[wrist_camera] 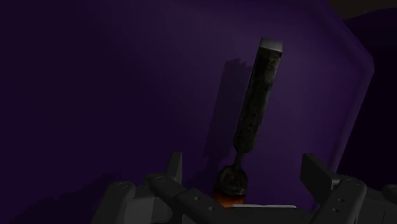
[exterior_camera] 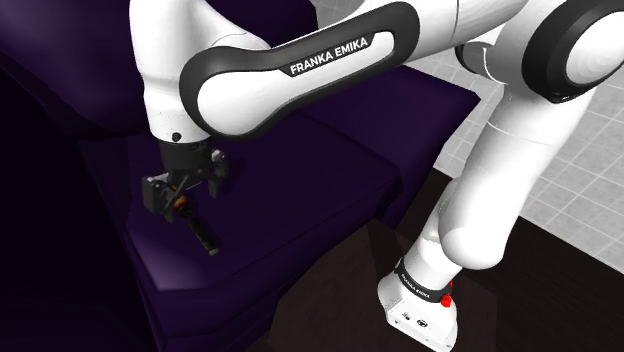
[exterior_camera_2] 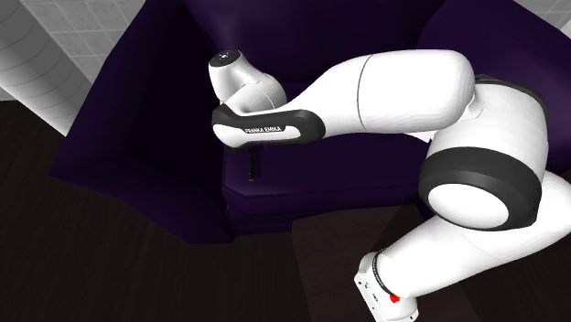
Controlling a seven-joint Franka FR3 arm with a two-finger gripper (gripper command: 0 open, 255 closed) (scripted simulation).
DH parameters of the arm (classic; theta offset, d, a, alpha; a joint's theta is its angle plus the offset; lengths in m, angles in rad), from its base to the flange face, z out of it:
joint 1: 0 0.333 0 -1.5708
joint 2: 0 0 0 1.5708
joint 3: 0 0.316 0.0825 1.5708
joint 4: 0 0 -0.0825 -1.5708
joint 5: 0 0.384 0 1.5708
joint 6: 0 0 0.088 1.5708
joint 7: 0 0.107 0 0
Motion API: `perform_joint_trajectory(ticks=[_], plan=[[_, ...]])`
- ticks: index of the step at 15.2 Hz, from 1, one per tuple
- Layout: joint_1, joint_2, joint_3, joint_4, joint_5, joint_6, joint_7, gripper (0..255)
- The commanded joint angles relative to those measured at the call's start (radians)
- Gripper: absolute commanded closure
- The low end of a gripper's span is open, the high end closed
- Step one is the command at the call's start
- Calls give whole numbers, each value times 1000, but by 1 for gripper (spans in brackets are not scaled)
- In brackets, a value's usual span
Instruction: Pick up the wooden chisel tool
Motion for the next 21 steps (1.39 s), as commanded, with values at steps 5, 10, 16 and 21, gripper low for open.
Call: perform_joint_trajectory(ticks=[5,10,16,21], plan=[[12,60,-2,-18,-41,70,35,0],[13,70,-4,-30,-49,91,41,255],[17,73,-2,-31,-51,94,47,255],[10,51,0,-9,-34,53,30,255]])
